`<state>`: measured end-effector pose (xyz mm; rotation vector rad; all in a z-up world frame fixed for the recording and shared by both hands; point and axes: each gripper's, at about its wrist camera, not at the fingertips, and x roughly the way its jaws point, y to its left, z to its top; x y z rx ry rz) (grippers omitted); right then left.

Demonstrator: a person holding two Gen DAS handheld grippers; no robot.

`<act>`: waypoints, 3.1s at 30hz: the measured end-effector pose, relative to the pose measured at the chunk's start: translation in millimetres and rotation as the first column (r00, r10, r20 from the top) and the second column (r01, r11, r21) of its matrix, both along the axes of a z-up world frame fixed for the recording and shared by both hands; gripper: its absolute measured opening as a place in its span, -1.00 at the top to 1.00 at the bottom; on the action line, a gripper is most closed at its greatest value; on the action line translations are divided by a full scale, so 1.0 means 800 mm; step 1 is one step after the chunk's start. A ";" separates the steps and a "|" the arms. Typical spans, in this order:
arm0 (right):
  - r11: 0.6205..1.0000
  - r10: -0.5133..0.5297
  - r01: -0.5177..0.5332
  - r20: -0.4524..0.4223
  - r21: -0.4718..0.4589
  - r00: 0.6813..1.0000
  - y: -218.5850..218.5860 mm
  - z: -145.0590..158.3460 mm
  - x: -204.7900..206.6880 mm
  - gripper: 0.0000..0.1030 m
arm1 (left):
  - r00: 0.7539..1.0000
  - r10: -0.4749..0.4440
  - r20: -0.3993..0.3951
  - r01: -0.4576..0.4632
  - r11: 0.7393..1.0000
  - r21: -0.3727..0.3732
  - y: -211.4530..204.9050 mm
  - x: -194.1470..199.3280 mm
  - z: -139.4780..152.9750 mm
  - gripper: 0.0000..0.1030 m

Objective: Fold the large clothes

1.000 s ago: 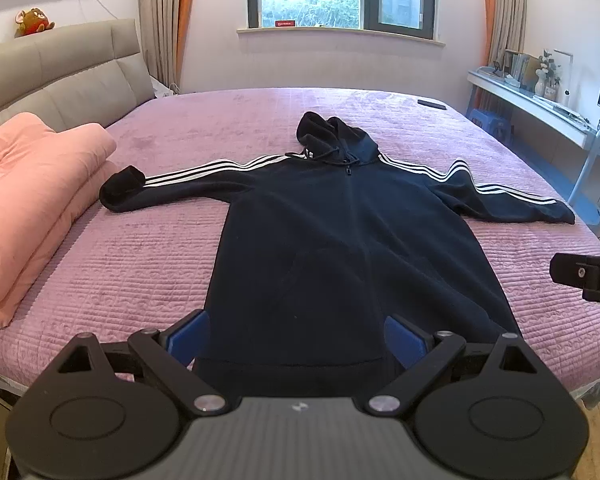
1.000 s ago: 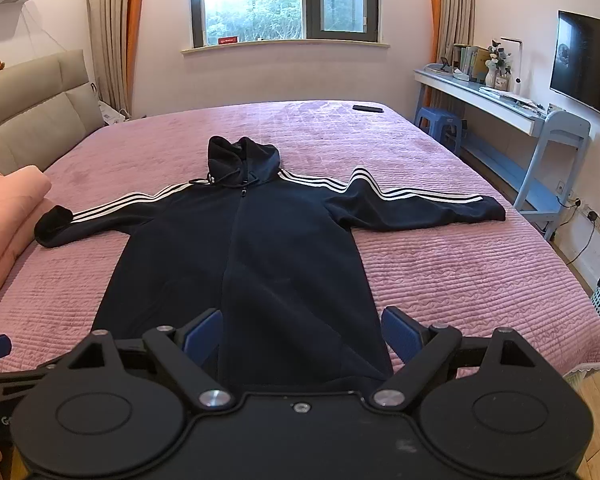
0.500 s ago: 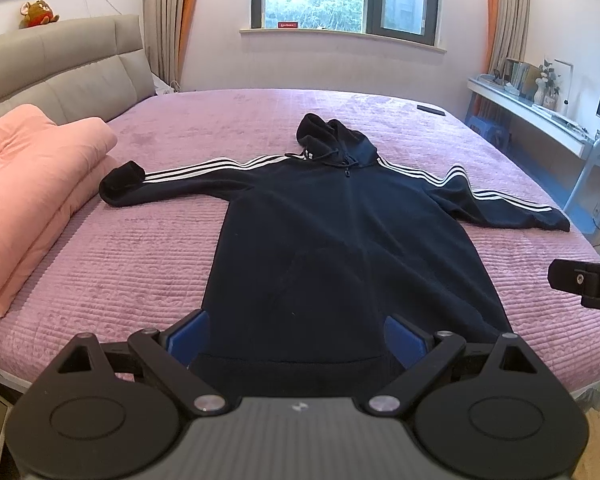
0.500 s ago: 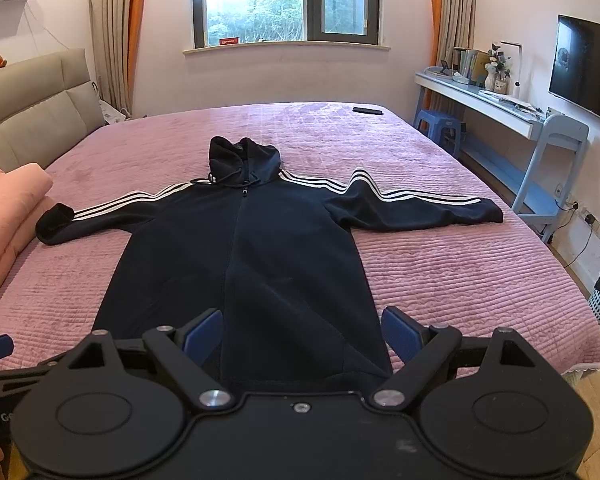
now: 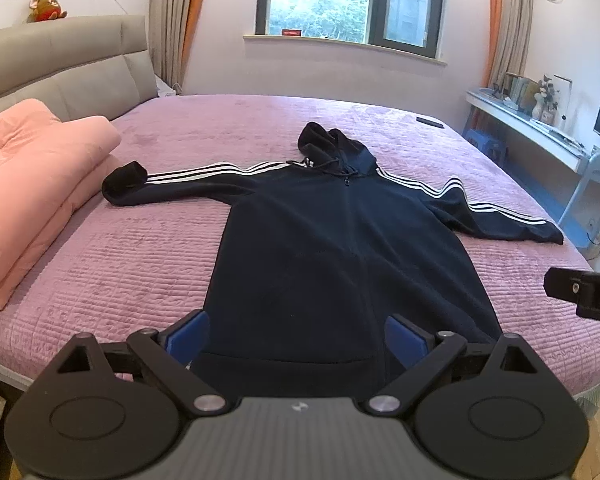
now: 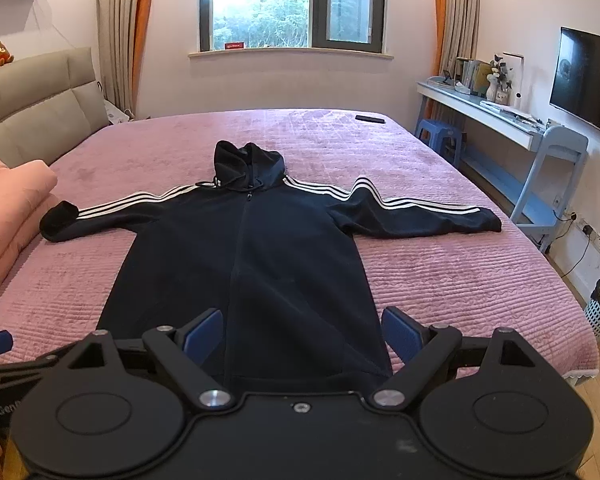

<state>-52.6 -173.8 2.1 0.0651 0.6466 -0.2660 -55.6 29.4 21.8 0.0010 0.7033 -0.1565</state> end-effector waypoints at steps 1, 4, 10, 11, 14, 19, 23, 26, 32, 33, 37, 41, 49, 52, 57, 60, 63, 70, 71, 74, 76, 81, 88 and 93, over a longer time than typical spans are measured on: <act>1.000 0.002 -0.002 -0.007 0.001 1.000 0.000 -0.002 0.002 -0.99 | 1.000 0.004 -0.002 -0.004 1.000 -0.001 0.000 0.002 -0.001 -0.87; 1.000 0.001 -0.001 -0.026 0.008 1.000 -0.004 -0.012 0.012 -0.99 | 1.000 0.017 -0.018 -0.018 1.000 -0.006 0.000 0.010 -0.007 -0.88; 0.996 -0.016 0.021 -0.056 0.090 0.998 -0.038 -0.053 0.046 -0.99 | 0.995 0.050 -0.089 -0.047 0.998 0.030 -0.013 0.051 -0.047 -0.88; 0.994 -0.026 0.031 -0.050 0.107 0.998 -0.049 -0.062 0.053 -0.99 | 0.995 0.057 -0.086 -0.053 0.998 0.047 -0.017 0.059 -0.054 -0.87; 0.984 -0.079 0.078 0.001 0.159 0.997 -0.094 -0.085 0.080 -0.99 | 0.997 0.045 -0.062 -0.038 0.993 0.113 -0.042 0.100 -0.072 -0.87; 0.965 -0.166 0.150 0.056 0.213 0.985 -0.189 -0.101 0.182 -0.99 | 0.997 -0.013 -0.076 0.019 0.996 0.087 -0.092 0.231 -0.084 -0.87; 0.951 -0.270 0.254 0.076 0.174 0.960 -0.264 -0.126 0.282 -0.99 | 0.999 -0.034 0.035 0.033 0.999 0.036 -0.133 0.337 -0.095 -0.87; 0.920 -0.360 0.349 0.031 0.180 0.932 -0.324 -0.149 0.334 -0.98 | 0.995 -0.037 0.093 0.035 0.999 0.021 -0.158 0.390 -0.102 -0.87; 0.847 -0.489 0.479 -0.014 0.233 0.872 -0.467 -0.162 0.359 -0.98 | 0.997 -0.052 0.060 0.049 0.998 0.049 -0.196 0.447 -0.101 -0.89; 0.836 -0.505 0.495 -0.019 0.237 0.863 -0.492 -0.163 0.360 -0.98 | 0.997 -0.057 0.048 0.054 0.997 0.063 -0.205 0.451 -0.101 -0.89; 0.783 -0.555 0.545 -0.060 0.301 0.830 -0.601 -0.173 0.372 -0.98 | 0.998 -0.066 -0.010 0.067 0.992 0.103 -0.248 0.476 -0.099 -0.89; 0.710 -0.576 0.569 -0.122 0.415 0.808 -0.698 -0.203 0.398 -0.89 | 0.995 -0.069 -0.072 0.076 0.992 0.097 -0.297 0.499 -0.100 -0.89; 0.603 -0.609 0.637 -0.238 0.481 0.756 -0.795 -0.271 0.435 -0.85 | 0.979 -0.185 -0.085 0.194 0.975 0.106 -0.417 0.545 -0.116 -0.96; 0.608 -0.617 0.645 -0.236 0.463 0.751 -0.791 -0.275 0.443 -0.39 | 0.969 -0.216 -0.123 0.228 0.970 0.087 -0.459 0.570 -0.138 -0.94; 0.686 -0.541 0.554 -0.178 0.471 0.822 -0.779 -0.253 0.455 0.63 | 0.955 -0.261 -0.140 0.275 0.957 0.092 -0.511 0.608 -0.174 -0.75; 0.730 -0.570 0.552 -0.087 0.404 0.817 -0.769 -0.210 0.428 0.65 | 0.950 -0.266 -0.162 0.285 0.953 0.104 -0.529 0.628 -0.190 -0.68; 0.724 -0.654 0.628 -0.005 0.287 0.756 -0.769 -0.174 0.385 0.65 | 0.947 -0.268 -0.179 0.289 0.951 0.106 -0.531 0.640 -0.205 -0.63; 0.713 -0.665 0.679 -0.142 0.174 0.734 -0.751 -0.229 0.379 0.66 | 0.921 -0.289 -0.260 0.324 0.940 0.104 -0.544 0.660 -0.276 -0.43; 0.710 -0.667 0.686 -0.161 0.159 0.727 -0.749 -0.237 0.382 0.66 | 0.927 -0.295 -0.232 0.328 0.936 0.123 -0.547 0.657 -0.278 -0.47; 0.704 -0.667 0.691 -0.182 0.163 0.722 -0.747 -0.244 0.390 0.65 | 0.923 -0.313 -0.223 0.346 0.929 0.129 -0.546 0.655 -0.275 -0.44; 0.720 -0.654 0.671 -0.149 0.178 0.741 -0.734 -0.225 0.389 0.65 | 0.919 -0.314 -0.237 0.345 0.933 0.103 -0.536 0.656 -0.270 -0.40; 0.820 -0.545 0.544 -0.050 0.180 0.837 -0.659 -0.170 0.422 0.64 | 0.935 -0.277 -0.219 0.290 0.957 0.027 -0.483 0.647 -0.232 -0.40; 0.948 -0.204 0.186 0.043 0.258 0.978 -0.422 -0.115 0.519 0.63 | 0.966 -0.177 -0.186 0.171 0.984 -0.046 -0.340 0.628 -0.164 -0.40; 0.942 0.089 -0.106 0.070 0.317 0.994 -0.235 -0.122 0.595 0.62 | 0.986 -0.071 -0.154 0.072 0.997 0.003 -0.235 0.630 -0.136 -0.42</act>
